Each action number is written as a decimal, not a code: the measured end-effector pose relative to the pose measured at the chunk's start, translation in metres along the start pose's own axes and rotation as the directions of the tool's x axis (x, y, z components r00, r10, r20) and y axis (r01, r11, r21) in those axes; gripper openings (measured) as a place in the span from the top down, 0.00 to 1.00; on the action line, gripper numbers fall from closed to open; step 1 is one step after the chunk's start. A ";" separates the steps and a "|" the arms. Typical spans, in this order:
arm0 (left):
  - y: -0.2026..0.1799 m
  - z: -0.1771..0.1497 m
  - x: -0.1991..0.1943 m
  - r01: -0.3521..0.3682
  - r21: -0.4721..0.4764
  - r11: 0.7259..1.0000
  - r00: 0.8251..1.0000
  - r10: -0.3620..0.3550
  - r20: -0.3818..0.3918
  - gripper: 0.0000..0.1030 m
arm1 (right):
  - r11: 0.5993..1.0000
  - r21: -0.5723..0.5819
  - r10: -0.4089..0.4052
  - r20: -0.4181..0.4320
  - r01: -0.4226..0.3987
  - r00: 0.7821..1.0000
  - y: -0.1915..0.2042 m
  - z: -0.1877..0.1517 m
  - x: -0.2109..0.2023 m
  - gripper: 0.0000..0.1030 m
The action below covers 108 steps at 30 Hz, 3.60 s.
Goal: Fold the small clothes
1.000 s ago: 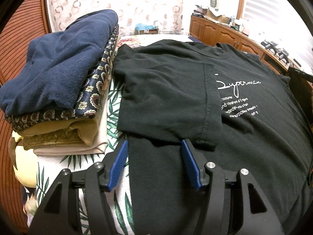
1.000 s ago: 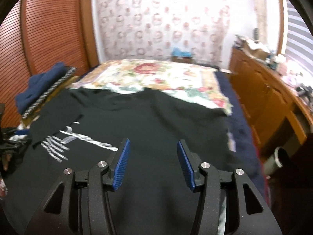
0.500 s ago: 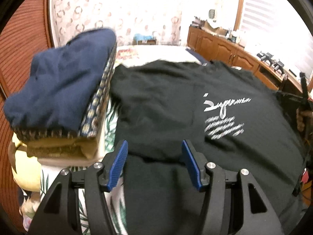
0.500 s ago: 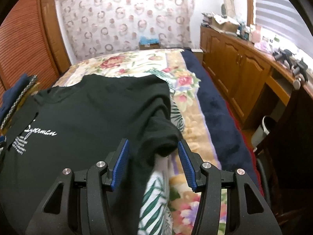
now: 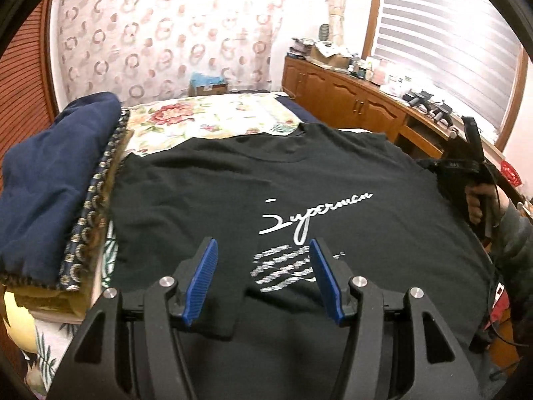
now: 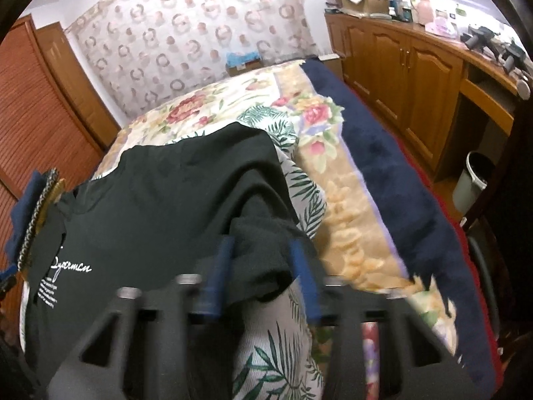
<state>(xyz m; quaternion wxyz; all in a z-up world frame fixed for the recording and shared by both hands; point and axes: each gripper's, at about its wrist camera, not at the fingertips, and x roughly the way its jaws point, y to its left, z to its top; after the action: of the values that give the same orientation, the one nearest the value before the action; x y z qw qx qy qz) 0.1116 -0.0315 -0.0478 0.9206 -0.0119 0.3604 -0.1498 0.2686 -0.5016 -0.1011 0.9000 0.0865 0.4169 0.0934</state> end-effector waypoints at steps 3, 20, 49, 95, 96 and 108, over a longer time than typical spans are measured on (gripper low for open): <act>-0.008 0.000 -0.001 0.012 0.008 1.000 1.000 -0.012 0.004 0.45 | 0.998 -0.066 -0.019 0.058 0.023 0.998 0.020 0.005 -0.011 0.93; -0.043 0.003 -0.003 0.049 0.052 0.997 0.999 -0.050 0.016 0.45 | 0.945 -0.319 0.074 -0.011 -0.074 0.997 0.109 -0.047 -0.011 0.88; -0.048 -0.011 0.004 0.059 0.043 0.997 0.998 -0.059 -0.009 0.45 | 0.993 -0.114 -0.036 -0.042 0.031 0.998 0.025 -0.019 0.002 0.61; -0.007 -0.022 0.006 -0.004 -0.044 0.999 1.000 0.003 -0.017 0.45 | 0.917 -0.389 0.054 -0.103 -0.090 0.993 0.153 -0.059 0.010 0.58; -0.006 -0.022 0.006 -0.006 -0.046 0.999 1.000 0.005 -0.018 0.45 | 0.917 -0.389 0.057 -0.103 -0.093 0.993 0.153 -0.060 0.009 0.58; -0.003 -0.024 0.006 -0.010 -0.053 0.999 1.000 0.009 -0.017 0.45 | 0.868 -0.452 0.165 -0.122 -0.203 0.979 0.177 -0.077 -0.014 0.86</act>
<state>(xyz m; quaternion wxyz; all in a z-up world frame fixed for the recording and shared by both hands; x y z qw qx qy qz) 0.0994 -0.0339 -0.0690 0.9175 -0.0331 0.3722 -0.1358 0.1838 -0.3274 -0.0980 0.8642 -0.0947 0.4080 0.2788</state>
